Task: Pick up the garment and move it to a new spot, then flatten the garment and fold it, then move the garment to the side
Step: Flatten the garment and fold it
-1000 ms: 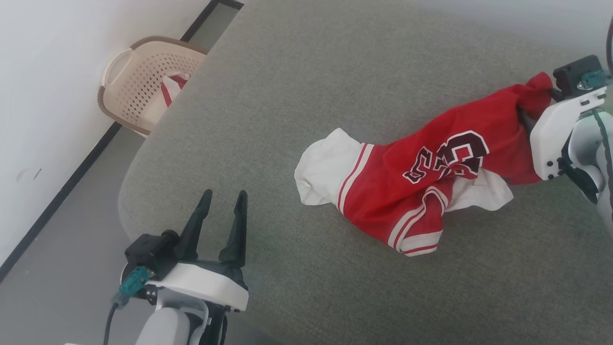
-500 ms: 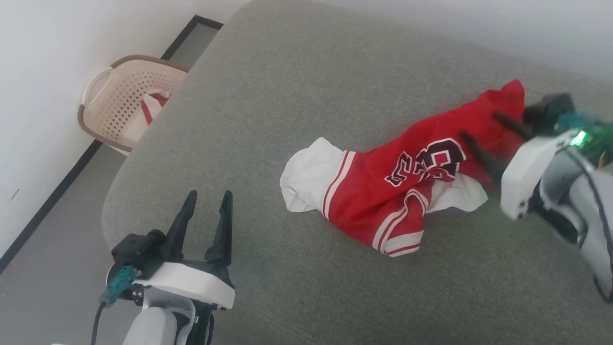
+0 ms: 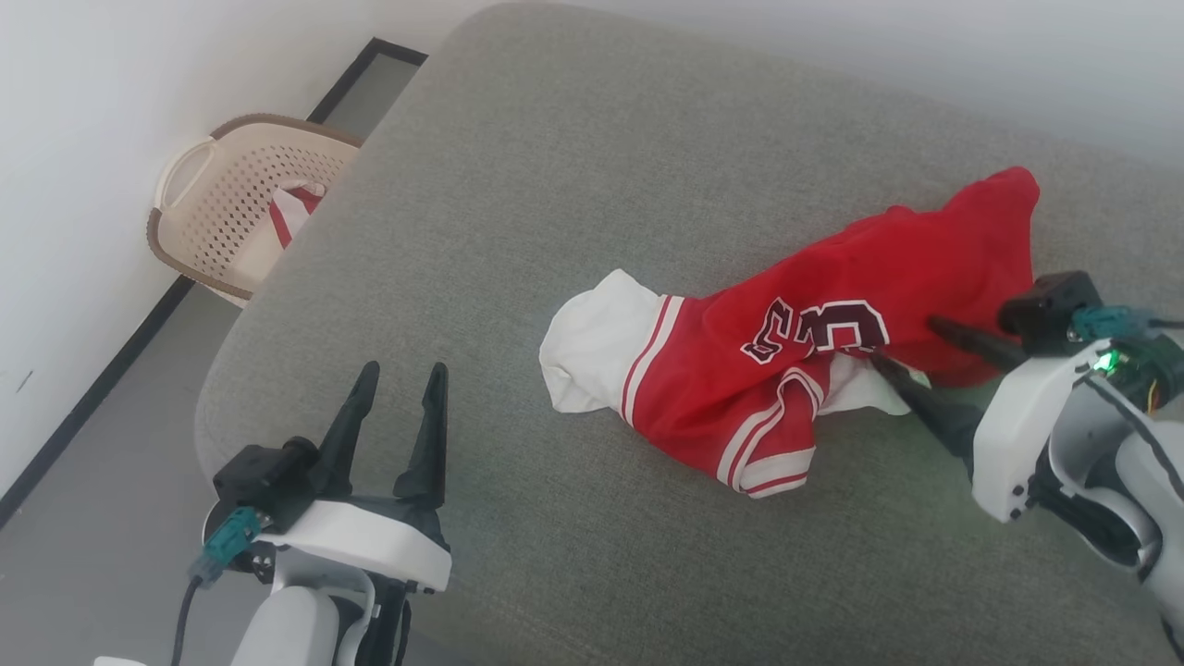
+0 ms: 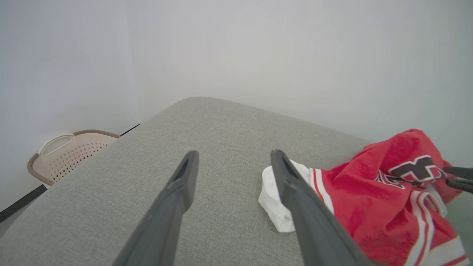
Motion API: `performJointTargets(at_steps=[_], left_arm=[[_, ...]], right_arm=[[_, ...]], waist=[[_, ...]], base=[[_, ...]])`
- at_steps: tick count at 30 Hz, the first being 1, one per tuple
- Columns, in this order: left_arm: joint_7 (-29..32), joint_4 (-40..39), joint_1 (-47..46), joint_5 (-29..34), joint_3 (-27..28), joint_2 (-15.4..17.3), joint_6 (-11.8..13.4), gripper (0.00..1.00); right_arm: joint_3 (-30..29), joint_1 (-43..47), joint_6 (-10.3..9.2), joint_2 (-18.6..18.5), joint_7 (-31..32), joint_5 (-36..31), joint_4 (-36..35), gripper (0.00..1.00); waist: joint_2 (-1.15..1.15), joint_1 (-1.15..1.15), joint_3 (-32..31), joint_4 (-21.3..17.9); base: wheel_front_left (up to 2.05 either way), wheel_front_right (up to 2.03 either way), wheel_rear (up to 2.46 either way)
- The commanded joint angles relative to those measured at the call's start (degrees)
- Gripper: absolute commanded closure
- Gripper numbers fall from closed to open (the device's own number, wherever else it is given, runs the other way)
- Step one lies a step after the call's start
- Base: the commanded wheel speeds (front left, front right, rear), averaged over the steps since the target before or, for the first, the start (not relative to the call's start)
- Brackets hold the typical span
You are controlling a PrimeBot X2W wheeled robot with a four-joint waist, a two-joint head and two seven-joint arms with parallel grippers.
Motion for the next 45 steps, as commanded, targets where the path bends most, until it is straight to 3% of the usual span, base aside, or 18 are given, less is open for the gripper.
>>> performJointTargets(at_steps=[1,8,15,19,25,33,34,35,36,45], left_arm=[[-0.3,0.0,-0.2,-0.4,0.2,0.2,-0.2,0.0],[-0.3,0.2,0.1,-0.9,-0.4,0.5,-0.2,0.0],[-0.3,0.3,0.2,-1.6,-1.8,0.1,-0.2,0.0],[-0.3,-0.4,0.7,-1.6,-1.9,-0.3,-0.2,0.0],[-0.3,-1.4,1.2,-1.7,-1.4,-0.8,-0.2,0.0],[-0.3,-2.8,2.3,-1.4,-0.7,-1.5,-0.2,0.0],[-0.3,-2.9,2.2,-1.4,-0.6,-1.6,-0.2,0.0],[-0.3,-3.0,2.2,-1.4,-0.6,-1.6,-0.2,0.0],[-0.3,-3.1,2.2,-1.3,-0.7,-1.7,-0.2,0.0],[-0.3,-2.8,2.3,-0.7,-0.3,-1.9,-0.2,0.0]], right_arm=[[-1.2,1.8,-0.02,0.2,1.2,0.1,-1.4,0.0],[-3.2,5.5,-0.02,-0.4,8.0,-1.7,-5.8,0.0],[-5.7,6.4,-0.02,1.4,14.9,-5.0,-3.8,0.0],[-4.5,5.2,-0.05,1.5,19.6,-4.8,-4.4,0.0],[-4.0,2.9,-0.04,1.5,20.7,-7.8,-3.3,0.0],[1.6,-1.1,-0.05,1.3,25.1,-9.3,0.3,0.0],[2.3,-1.7,-0.05,1.3,25.3,-9.4,1.0,0.39],[3.2,-2.3,-0.05,1.3,25.5,-9.4,1.3,0.93],[4.1,-2.9,-0.05,1.2,25.8,-9.4,1.9,1.0],[4.1,-3.9,-0.05,-0.2,22.7,-5.8,1.4,1.0]], waist=[[0.0,0.0,-0.3,0.0],[0.0,0.0,-0.7,0.6],[0.0,0.0,-0.1,1.9],[0.0,0.0,0.7,2.2],[0.0,0.0,2.0,2.5],[0.0,0.0,3.8,3.0],[0.0,0.0,3.9,3.1],[0.0,0.0,4.1,3.1],[0.0,0.0,4.1,3.1],[0.0,0.0,2.6,2.6]], base=[[0.0,0.0,0.0],[0.0,0.0,0.0],[0.0,0.0,0.0],[0.0,0.0,0.0],[0.0,0.0,0.0],[0.0,0.0,0.0],[0.0,0.0,0.0],[0.0,0.0,0.0],[0.0,0.0,0.0],[0.0,0.0,0.0]])
